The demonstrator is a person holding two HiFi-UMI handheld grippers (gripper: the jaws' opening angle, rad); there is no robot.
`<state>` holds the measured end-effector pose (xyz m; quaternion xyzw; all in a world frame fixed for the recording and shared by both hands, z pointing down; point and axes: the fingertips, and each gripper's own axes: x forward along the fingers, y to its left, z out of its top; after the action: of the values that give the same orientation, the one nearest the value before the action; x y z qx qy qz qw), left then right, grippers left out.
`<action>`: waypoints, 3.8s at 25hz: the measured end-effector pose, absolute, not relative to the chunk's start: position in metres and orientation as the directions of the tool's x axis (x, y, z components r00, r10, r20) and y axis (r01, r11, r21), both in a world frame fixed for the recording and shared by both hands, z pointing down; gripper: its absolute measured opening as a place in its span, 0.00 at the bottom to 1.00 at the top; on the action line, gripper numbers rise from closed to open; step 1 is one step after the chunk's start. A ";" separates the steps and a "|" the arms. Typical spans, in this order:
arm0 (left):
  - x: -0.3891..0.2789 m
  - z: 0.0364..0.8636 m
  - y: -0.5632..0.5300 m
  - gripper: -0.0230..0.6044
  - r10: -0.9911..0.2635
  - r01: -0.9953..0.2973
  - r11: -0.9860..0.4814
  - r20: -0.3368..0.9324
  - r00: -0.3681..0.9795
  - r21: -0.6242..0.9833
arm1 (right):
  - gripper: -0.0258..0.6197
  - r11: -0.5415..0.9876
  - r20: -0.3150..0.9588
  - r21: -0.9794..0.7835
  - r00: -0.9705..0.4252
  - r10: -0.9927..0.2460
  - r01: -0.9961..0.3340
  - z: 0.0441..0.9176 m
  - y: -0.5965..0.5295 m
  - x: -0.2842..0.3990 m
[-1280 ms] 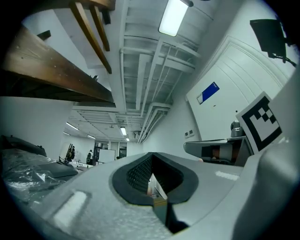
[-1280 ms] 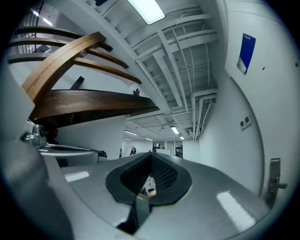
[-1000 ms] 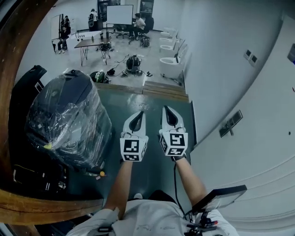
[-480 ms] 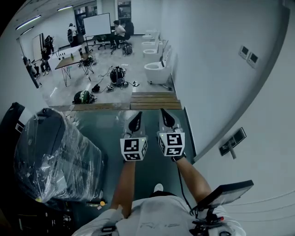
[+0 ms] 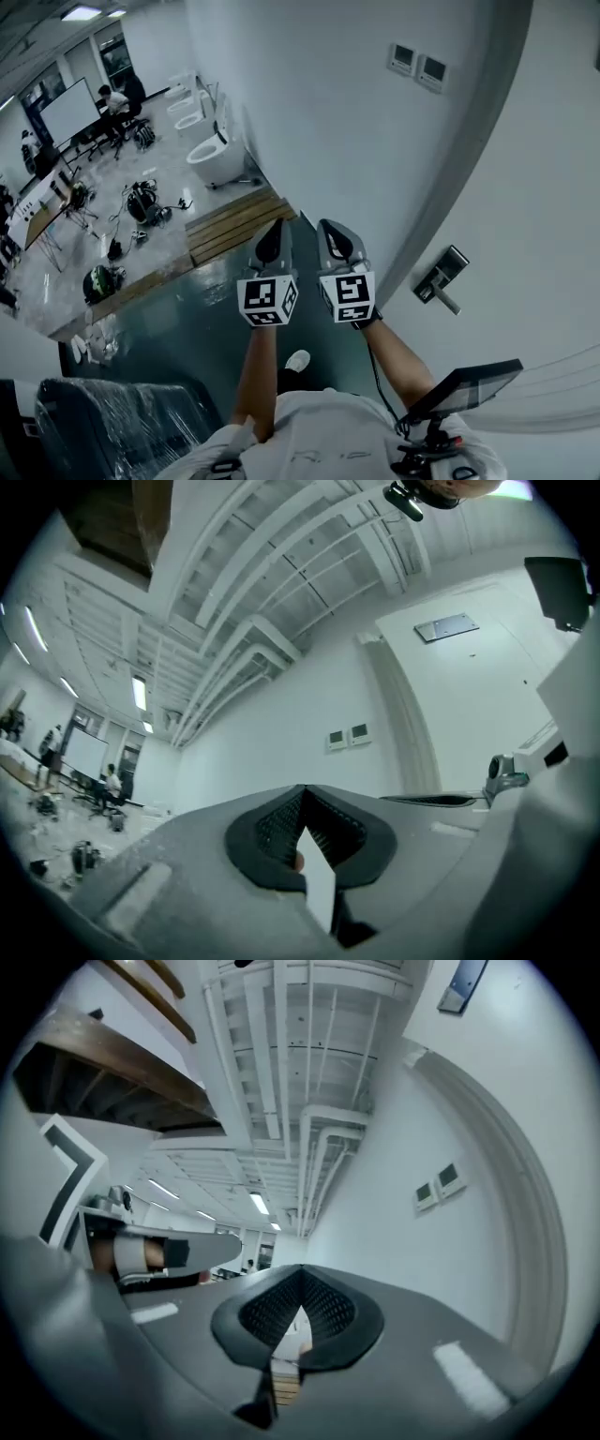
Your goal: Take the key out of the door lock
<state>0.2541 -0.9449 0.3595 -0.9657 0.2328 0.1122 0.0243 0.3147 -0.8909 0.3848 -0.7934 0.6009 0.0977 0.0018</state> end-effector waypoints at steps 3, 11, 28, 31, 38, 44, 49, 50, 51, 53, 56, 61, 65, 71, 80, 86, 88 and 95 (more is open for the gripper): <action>0.339 0.357 -0.940 0.04 -0.243 -0.255 -0.967 -0.239 0.940 -0.018 | 0.04 -0.474 -0.172 0.118 0.453 -0.875 -0.872 0.379 -0.877 0.387; 0.458 0.339 -0.853 0.04 0.261 0.267 -0.964 -0.245 0.934 -0.009 | 0.04 -0.843 -0.198 0.052 0.822 -0.534 -0.536 0.353 -0.784 0.474; 0.516 0.356 -0.687 0.04 0.570 0.586 -0.810 -0.202 0.796 0.026 | 0.04 -0.987 -0.141 0.029 0.977 -0.163 -0.160 0.366 -0.572 0.473; 0.523 0.363 -0.688 0.04 0.562 0.577 -0.816 -0.184 0.806 0.040 | 0.04 -0.987 -0.103 -0.007 0.982 -0.158 -0.160 0.387 -0.560 0.469; 0.539 0.379 -0.687 0.24 0.557 0.564 -0.826 -0.127 0.821 0.021 | 0.04 -0.981 0.007 -0.056 0.982 -0.188 -0.187 0.443 -0.559 0.461; 0.550 0.416 -0.697 0.33 0.549 0.550 -0.835 -0.039 0.835 0.023 | 0.04 -0.977 0.106 -0.135 0.979 -0.177 -0.162 0.494 -0.551 0.453; 0.565 0.441 -0.701 0.42 0.558 0.558 -0.830 0.019 0.830 0.028 | 0.04 -0.973 0.182 -0.182 0.968 -0.174 -0.141 0.535 -0.549 0.450; 0.568 0.447 -0.702 0.43 0.560 0.559 -0.828 0.029 0.828 0.036 | 0.04 -0.972 0.199 -0.189 0.964 -0.175 -0.137 0.544 -0.550 0.449; 0.572 0.452 -0.702 0.43 0.564 0.562 -0.826 0.037 0.825 0.046 | 0.04 -0.972 0.216 -0.195 0.960 -0.176 -0.134 0.553 -0.551 0.448; 0.579 0.459 -0.702 0.44 0.575 0.572 -0.818 0.042 0.817 0.066 | 0.04 -0.969 0.247 -0.209 0.952 -0.179 -0.128 0.570 -0.553 0.448; 0.586 0.467 -0.701 0.44 0.590 0.586 -0.805 0.028 0.807 0.088 | 0.04 -0.966 0.292 -0.235 0.940 -0.179 -0.111 0.596 -0.554 0.447; 0.587 0.477 -0.698 0.43 0.620 0.616 -0.783 0.030 0.784 0.085 | 0.04 -0.957 0.355 -0.274 0.916 -0.188 -0.091 0.631 -0.559 0.452; 0.589 0.477 -0.695 0.29 0.630 0.628 -0.775 0.020 0.776 0.068 | 0.05 -0.912 0.363 -0.400 0.898 -0.250 -0.092 0.655 -0.568 0.460; 0.588 0.478 -0.694 0.23 0.655 0.653 -0.755 0.009 0.756 0.062 | 0.05 -0.765 0.338 -0.640 0.870 -0.358 -0.066 0.689 -0.573 0.472; 0.588 0.476 -0.692 0.23 0.669 0.669 -0.743 0.012 0.743 0.039 | 0.05 -0.566 0.221 -0.822 0.878 -0.425 -0.067 0.714 -0.567 0.492; 0.587 0.476 -0.693 0.23 0.672 0.671 -0.740 0.005 0.741 0.039 | 0.27 -0.427 0.100 -0.895 0.874 -0.476 -0.130 0.713 -0.580 0.503; 0.587 0.476 -0.693 0.23 0.673 0.672 -0.739 0.003 0.740 0.040 | 0.28 -0.402 0.081 -0.905 0.870 -0.487 -0.141 0.712 -0.585 0.509; 0.583 0.472 -0.694 0.22 0.675 0.675 -0.737 0.001 0.738 0.031 | 0.23 -0.348 0.030 -0.921 0.858 -0.513 -0.176 0.699 -0.602 0.525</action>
<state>0.5835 -0.6936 0.4720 -0.9320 -0.3622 -0.0058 -0.0142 0.5253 -0.6025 0.6985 -0.8054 0.2137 -0.1591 0.5294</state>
